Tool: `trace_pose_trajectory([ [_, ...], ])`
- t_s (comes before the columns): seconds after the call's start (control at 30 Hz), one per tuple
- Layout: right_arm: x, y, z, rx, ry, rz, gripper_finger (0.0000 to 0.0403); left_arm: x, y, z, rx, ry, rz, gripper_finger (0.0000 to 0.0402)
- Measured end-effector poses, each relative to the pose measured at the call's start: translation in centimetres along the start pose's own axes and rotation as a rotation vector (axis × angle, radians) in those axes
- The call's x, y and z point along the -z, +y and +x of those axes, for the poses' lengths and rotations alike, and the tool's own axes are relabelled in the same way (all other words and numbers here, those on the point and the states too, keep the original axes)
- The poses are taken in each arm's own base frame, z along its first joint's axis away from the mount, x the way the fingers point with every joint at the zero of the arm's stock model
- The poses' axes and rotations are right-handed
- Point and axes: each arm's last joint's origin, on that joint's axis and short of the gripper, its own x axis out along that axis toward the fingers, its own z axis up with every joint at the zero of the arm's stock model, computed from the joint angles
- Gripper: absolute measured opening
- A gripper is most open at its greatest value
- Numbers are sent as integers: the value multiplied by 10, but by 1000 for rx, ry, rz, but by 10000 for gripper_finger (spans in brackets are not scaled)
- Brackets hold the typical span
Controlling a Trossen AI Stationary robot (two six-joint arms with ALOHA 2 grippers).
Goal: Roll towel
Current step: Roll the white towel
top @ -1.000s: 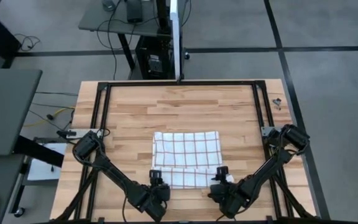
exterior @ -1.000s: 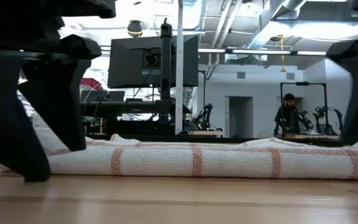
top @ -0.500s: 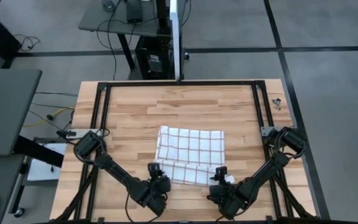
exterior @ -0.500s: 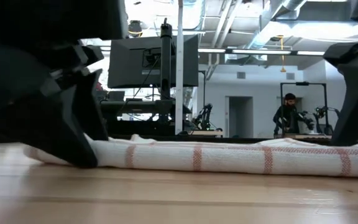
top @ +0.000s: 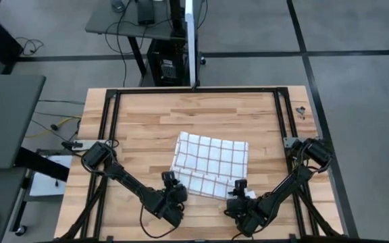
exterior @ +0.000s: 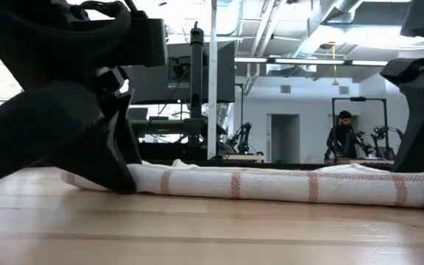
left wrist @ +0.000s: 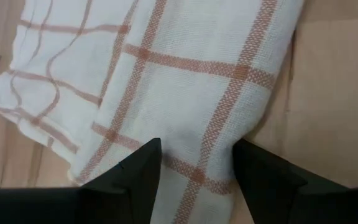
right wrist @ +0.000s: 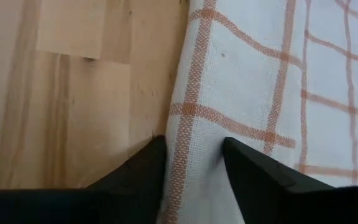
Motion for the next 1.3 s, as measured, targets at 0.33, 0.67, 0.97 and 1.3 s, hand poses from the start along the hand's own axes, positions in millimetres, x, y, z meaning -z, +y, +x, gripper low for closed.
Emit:
trace_pose_trajectory([
  [0.33,-7,1,-11,-149,29,293,10,-11,9,-18,249,85,-94,4],
  [0.67,-16,17,-46,-505,34,365,2,-14,7,-55,662,250,-213,0],
  [0.97,-28,23,-68,-793,43,378,1,-25,5,-59,981,337,-169,0],
  [1.3,11,-33,-67,-886,20,611,0,-48,56,-40,1011,253,-82,0],
])
